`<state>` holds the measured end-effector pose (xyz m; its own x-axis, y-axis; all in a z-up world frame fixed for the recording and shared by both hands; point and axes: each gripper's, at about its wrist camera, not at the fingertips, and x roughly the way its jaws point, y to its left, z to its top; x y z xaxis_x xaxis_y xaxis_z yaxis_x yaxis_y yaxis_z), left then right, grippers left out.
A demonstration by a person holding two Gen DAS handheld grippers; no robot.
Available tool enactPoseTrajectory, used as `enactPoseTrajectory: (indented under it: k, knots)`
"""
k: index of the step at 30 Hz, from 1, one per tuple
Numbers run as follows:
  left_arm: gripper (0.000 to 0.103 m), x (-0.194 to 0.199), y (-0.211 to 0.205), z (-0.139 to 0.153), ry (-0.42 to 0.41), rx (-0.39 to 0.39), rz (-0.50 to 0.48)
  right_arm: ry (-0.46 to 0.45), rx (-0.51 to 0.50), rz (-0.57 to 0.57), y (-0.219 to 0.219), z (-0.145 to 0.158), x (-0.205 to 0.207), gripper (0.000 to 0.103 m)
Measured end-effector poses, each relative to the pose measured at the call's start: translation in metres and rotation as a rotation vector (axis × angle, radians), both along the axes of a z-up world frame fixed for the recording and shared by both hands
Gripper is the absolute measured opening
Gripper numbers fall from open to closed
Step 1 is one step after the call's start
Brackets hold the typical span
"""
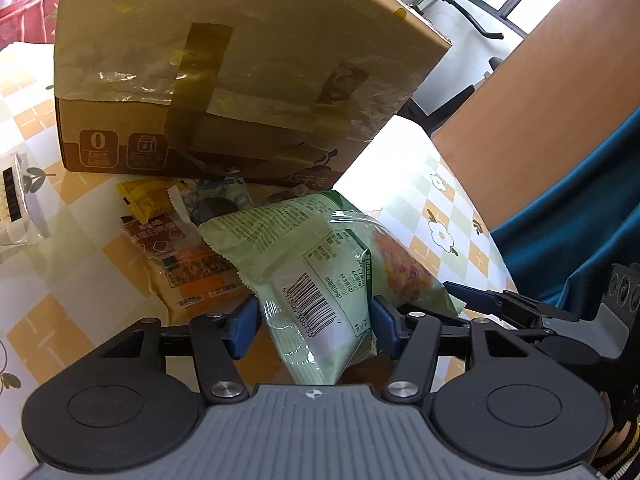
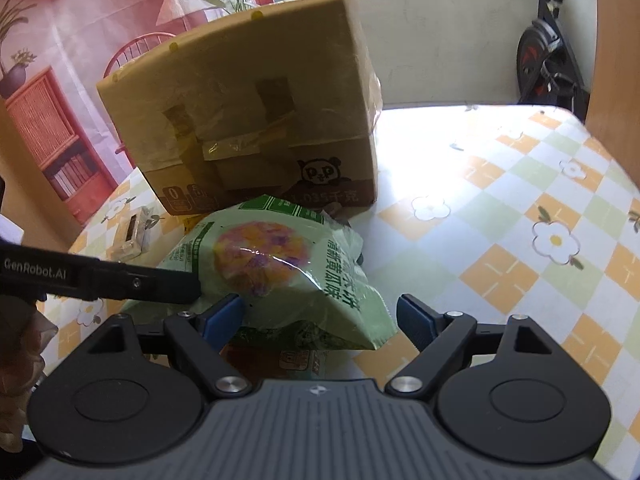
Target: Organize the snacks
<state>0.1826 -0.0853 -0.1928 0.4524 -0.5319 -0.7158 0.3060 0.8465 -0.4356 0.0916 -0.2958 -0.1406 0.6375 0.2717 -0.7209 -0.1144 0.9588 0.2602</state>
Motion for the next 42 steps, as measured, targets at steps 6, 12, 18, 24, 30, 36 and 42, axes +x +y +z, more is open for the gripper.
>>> enactPoseTrajectory:
  k: [6, 12, 18, 24, 30, 36, 42]
  knots:
    - [0.061, -0.001, 0.002, -0.002, 0.001, -0.001, -0.002, 0.018, 0.078, -0.017, -0.01, -0.005, 0.006, 0.087]
    - [0.058, -0.003, 0.0, 0.001, -0.024, 0.015, -0.005, 0.004, 0.122, -0.026, -0.013, -0.009, 0.005, 0.073]
    - [0.051, -0.008, 0.0, 0.015, -0.079, 0.036, -0.01, -0.054, 0.098, 0.016, -0.003, 0.007, 0.001, 0.057]
    - [0.051, -0.014, 0.007, 0.043, -0.161, 0.047, -0.012, -0.086, 0.113, 0.011, 0.002, 0.026, 0.001, 0.054]
    - [0.052, -0.02, 0.019, 0.093, -0.282, 0.053, -0.004, -0.145, 0.138, 0.008, 0.009, 0.063, 0.005, 0.054]
    - [0.053, -0.017, 0.034, 0.144, -0.396, 0.045, 0.014, -0.241, 0.172, 0.022, 0.019, 0.109, 0.012, 0.054]
    - [0.053, -0.005, 0.044, 0.175, -0.415, 0.005, 0.044, -0.297, 0.208, 0.042, 0.031, 0.146, 0.034, 0.054]
